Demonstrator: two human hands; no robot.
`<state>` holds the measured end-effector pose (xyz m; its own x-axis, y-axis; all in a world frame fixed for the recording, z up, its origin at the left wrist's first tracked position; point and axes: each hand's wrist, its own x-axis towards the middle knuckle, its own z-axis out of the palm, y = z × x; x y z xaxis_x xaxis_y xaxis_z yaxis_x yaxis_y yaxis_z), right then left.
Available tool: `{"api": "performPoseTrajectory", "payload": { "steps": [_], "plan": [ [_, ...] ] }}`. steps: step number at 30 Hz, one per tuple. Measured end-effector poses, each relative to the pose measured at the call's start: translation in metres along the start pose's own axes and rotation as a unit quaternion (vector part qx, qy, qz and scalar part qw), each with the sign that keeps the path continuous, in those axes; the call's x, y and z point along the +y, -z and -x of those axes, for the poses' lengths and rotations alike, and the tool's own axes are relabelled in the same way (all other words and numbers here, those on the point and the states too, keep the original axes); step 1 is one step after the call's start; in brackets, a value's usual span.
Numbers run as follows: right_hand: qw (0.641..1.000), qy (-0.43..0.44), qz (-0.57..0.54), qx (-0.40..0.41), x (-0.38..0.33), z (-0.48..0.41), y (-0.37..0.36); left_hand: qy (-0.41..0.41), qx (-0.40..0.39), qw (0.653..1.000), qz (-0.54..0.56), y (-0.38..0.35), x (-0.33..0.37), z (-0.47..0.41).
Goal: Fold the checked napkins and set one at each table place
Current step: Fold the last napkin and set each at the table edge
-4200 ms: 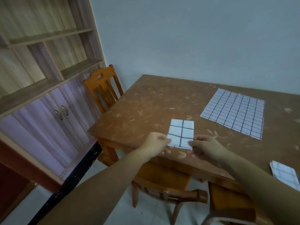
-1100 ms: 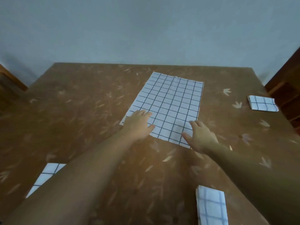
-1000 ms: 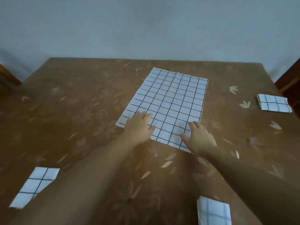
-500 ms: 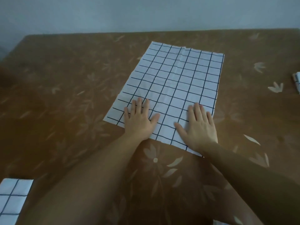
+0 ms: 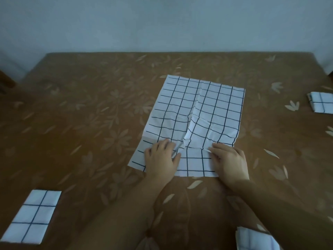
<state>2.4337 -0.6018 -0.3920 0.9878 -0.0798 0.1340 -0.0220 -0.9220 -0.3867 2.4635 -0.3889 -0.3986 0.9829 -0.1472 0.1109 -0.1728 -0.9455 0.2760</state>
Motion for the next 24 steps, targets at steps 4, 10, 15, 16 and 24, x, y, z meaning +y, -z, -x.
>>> {"api": "performPoseTrajectory", "payload": {
  "steps": [4,10,15,16,24],
  "plan": [
    [0.999,0.024,0.027,-0.033,0.012,0.025,0.020,-0.042,0.007,0.999,0.008,0.018,-0.003,0.018],
    [0.992,0.047,0.075,-0.093,0.038,0.046,0.063,-0.060,-0.028,0.995,0.077,0.027,-0.003,-0.001],
    [0.999,0.005,0.007,-0.054,0.041,0.014,0.055,-0.114,-0.068,0.988,0.076,0.018,0.014,-0.039],
    [0.999,0.004,0.003,-0.043,0.038,0.006,0.050,-0.125,-0.084,0.987,0.062,0.015,0.019,-0.046],
    [0.990,0.004,0.070,-0.126,0.052,-0.035,0.008,-0.136,-0.171,0.976,-0.020,-0.017,0.013,-0.077]
  ]
}}
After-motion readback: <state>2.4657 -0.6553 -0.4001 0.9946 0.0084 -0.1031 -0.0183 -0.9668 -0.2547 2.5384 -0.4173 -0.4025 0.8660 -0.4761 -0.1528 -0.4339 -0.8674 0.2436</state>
